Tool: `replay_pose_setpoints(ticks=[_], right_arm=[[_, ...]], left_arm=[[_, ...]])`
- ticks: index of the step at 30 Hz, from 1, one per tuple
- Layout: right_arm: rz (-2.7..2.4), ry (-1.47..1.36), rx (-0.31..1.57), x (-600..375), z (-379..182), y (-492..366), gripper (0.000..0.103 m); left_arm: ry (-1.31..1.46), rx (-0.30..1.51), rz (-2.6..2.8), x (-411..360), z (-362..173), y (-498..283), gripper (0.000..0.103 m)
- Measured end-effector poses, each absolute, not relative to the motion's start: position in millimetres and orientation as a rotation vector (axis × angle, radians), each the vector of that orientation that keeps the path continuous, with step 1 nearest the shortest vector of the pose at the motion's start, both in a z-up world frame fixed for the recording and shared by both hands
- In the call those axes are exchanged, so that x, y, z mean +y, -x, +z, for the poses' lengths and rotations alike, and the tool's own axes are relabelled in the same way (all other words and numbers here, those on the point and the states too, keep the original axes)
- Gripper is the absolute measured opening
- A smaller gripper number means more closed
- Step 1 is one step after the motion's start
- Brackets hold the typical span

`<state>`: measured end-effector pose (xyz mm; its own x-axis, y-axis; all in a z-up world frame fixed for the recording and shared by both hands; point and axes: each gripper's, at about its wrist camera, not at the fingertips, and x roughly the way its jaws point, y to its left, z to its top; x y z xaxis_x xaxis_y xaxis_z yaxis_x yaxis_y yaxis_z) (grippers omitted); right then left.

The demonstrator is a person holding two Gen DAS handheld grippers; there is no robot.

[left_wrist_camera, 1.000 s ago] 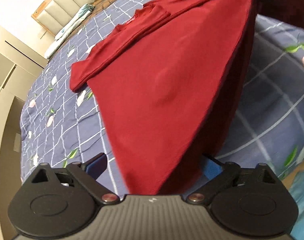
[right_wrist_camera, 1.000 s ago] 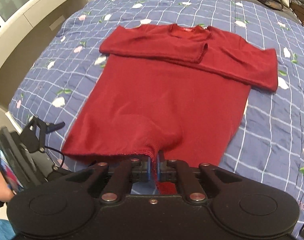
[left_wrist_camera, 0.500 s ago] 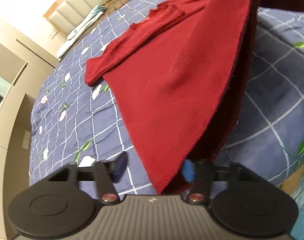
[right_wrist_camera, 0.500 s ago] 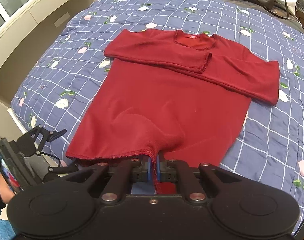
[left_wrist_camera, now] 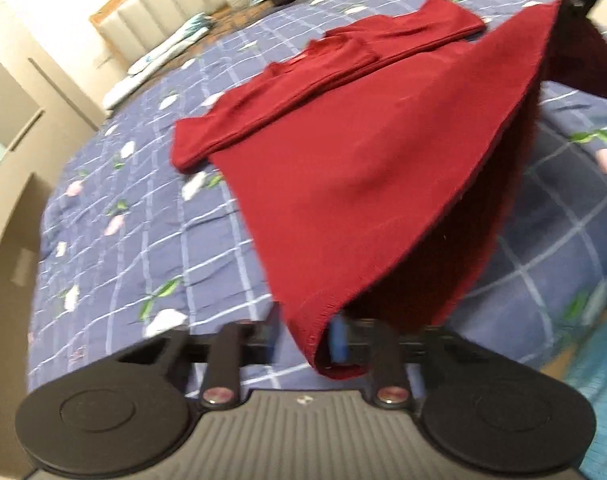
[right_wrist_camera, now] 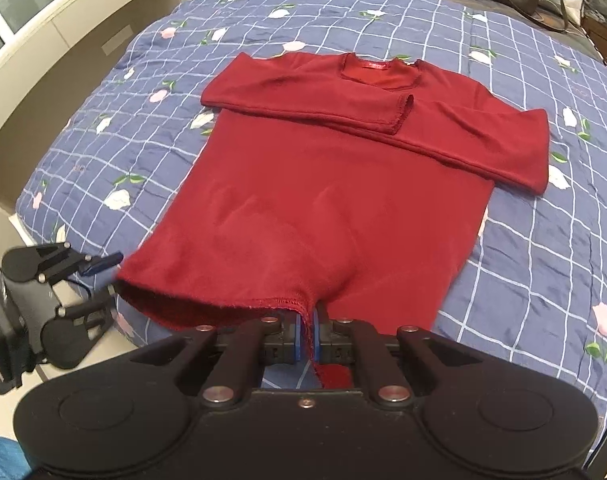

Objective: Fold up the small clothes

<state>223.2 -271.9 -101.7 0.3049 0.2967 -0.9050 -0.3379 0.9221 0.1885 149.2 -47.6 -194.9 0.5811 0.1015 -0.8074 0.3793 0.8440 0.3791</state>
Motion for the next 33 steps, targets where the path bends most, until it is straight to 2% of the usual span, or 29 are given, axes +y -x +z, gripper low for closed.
replay_pose_setpoints(ticks=[2,4,6,8,12,13,15,16,19,20,21,33], right_arm=[[0.416,0.027,1.183,-273.6,-100.6,-224.6,0.005],[0.413,0.007,1.181,-275.4,-99.3,-226.3,0.005],[0.408,-0.025,1.182,-277.3,-96.2,-229.4,0.005],[0.408,-0.054,1.180,-278.4,-91.8,-233.3,0.005],[0.415,-0.081,1.174,-278.0,-81.1,-242.7,0.005],[0.417,-0.079,1.171,-277.7,-78.7,-245.1,0.005],[0.427,-0.060,1.165,-276.4,-73.8,-248.5,0.005],[0.433,-0.046,1.162,-276.1,-71.8,-249.6,0.005],[0.450,0.000,1.157,-277.0,-68.5,-250.2,0.005],[0.455,0.016,1.156,-277.3,-68.3,-249.1,0.005],[0.459,0.032,1.156,-277.5,-68.6,-247.6,0.005],[0.569,0.513,1.069,-250.6,-100.2,-173.0,0.003]], left_arm=[[-0.567,0.943,-0.207,-51.9,-197.0,-142.9,0.063],[-0.588,0.938,-0.234,-59.8,-200.4,-136.6,0.069],[-0.619,0.928,-0.242,-71.7,-205.0,-131.4,0.082],[-0.643,0.911,-0.247,-85.0,-209.2,-127.8,0.087],[-0.720,0.898,-0.236,-112.8,-222.8,-131.0,0.088],[-0.750,0.891,-0.213,-117.9,-226.7,-133.7,0.086],[-0.792,0.874,-0.160,-125.0,-230.6,-139.1,0.067],[-0.801,0.868,-0.138,-125.6,-230.9,-142.3,0.062],[-0.816,0.846,-0.104,-121.0,-227.0,-148.9,0.026],[-0.818,0.838,-0.116,-118.1,-223.7,-150.3,0.009],[-0.816,0.833,-0.128,-114.3,-220.9,-151.5,0.006],[-0.948,0.694,-0.306,-84.0,-169.4,-133.8,0.003]])
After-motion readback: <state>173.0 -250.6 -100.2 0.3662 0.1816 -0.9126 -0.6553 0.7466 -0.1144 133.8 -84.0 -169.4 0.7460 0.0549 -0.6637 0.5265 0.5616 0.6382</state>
